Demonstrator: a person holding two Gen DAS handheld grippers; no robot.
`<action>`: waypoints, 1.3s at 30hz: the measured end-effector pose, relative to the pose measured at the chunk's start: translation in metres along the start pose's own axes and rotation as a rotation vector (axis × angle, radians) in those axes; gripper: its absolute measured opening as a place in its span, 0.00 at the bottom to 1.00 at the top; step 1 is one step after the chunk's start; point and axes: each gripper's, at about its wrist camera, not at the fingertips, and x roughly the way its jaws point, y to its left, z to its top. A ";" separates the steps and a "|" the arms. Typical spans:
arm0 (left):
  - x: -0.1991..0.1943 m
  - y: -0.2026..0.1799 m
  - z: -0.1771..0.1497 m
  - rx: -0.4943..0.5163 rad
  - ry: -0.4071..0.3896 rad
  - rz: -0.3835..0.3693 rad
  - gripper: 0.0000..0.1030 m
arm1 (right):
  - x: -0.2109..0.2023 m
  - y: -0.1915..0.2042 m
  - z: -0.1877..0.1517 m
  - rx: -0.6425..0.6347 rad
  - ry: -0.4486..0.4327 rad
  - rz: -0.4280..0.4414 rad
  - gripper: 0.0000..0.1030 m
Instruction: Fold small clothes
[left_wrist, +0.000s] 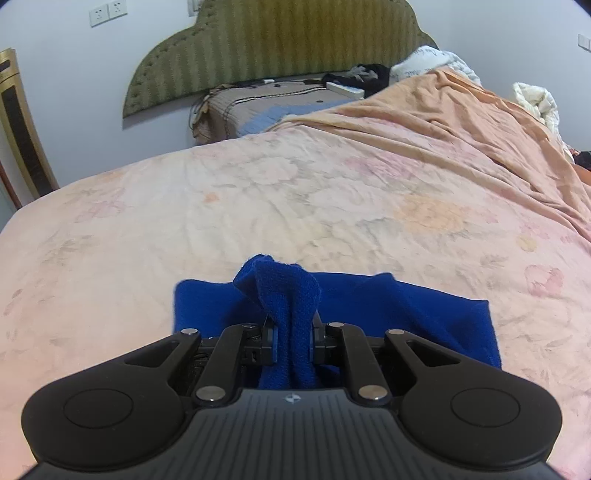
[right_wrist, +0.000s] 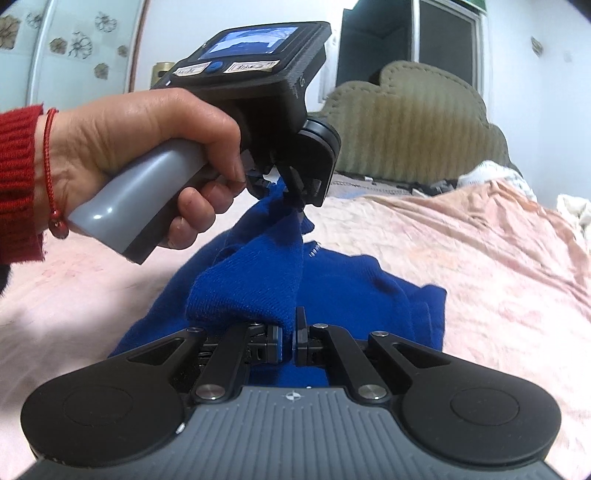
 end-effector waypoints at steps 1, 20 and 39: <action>0.002 -0.004 0.000 0.006 0.002 -0.006 0.13 | 0.000 -0.003 -0.001 0.011 0.004 0.000 0.03; 0.035 -0.078 0.008 0.097 0.035 -0.127 0.15 | 0.014 -0.079 -0.032 0.395 0.126 0.075 0.03; -0.030 -0.008 -0.008 -0.101 -0.120 -0.147 0.84 | 0.029 -0.131 -0.053 0.779 0.140 0.301 0.34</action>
